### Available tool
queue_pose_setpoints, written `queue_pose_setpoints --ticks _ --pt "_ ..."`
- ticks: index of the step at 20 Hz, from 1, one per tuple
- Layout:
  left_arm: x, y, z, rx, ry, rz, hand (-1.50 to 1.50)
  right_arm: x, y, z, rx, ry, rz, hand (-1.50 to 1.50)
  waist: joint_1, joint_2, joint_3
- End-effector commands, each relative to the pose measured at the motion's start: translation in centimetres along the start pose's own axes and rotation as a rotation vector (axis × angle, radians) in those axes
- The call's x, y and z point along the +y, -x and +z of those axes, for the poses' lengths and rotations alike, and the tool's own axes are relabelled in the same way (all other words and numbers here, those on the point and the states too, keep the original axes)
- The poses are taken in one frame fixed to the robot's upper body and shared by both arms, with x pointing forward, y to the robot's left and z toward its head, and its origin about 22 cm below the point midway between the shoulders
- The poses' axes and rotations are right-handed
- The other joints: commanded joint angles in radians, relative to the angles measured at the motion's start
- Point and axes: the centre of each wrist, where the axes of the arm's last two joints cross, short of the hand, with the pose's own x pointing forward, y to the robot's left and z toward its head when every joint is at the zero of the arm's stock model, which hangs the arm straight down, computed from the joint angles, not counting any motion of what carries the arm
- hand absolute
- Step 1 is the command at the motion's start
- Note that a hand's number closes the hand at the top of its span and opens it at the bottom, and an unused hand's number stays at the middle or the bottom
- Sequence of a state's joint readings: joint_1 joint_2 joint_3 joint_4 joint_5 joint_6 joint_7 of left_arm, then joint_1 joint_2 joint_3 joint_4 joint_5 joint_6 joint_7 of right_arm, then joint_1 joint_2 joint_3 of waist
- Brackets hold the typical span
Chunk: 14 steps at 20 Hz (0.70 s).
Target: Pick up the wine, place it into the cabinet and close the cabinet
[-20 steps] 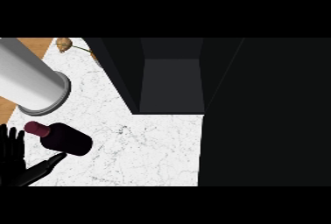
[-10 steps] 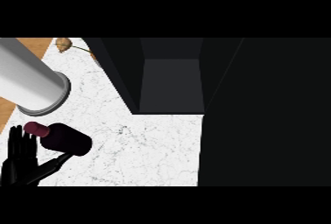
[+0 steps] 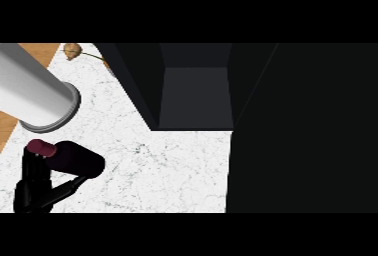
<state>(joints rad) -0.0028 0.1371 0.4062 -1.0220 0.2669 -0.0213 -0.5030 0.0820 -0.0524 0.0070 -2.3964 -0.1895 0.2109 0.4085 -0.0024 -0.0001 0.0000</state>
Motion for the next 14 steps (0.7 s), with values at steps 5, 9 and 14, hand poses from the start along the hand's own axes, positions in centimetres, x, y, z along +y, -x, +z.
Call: queue_pose_setpoints --ticks 5,9,14 --pt "-1.0 3.6 0.0 0.04 0.0 0.044 -1.5 0.5 1.4 0.6 0.007 0.008 0.002 -1.5 -0.002 0.0 0.0" --pt "-1.7 4.7 0.7 0.022 -0.028 0.076 -1.5 -1.2 -0.5 1.4 -0.013 0.011 0.015 -1.5 -0.003 0.0 0.0" --pt "-1.3 4.7 -1.1 0.006 0.005 0.17 -1.5 0.4 -0.3 0.2 -0.001 0.003 0.019 -1.5 -0.002 0.001 -0.001"
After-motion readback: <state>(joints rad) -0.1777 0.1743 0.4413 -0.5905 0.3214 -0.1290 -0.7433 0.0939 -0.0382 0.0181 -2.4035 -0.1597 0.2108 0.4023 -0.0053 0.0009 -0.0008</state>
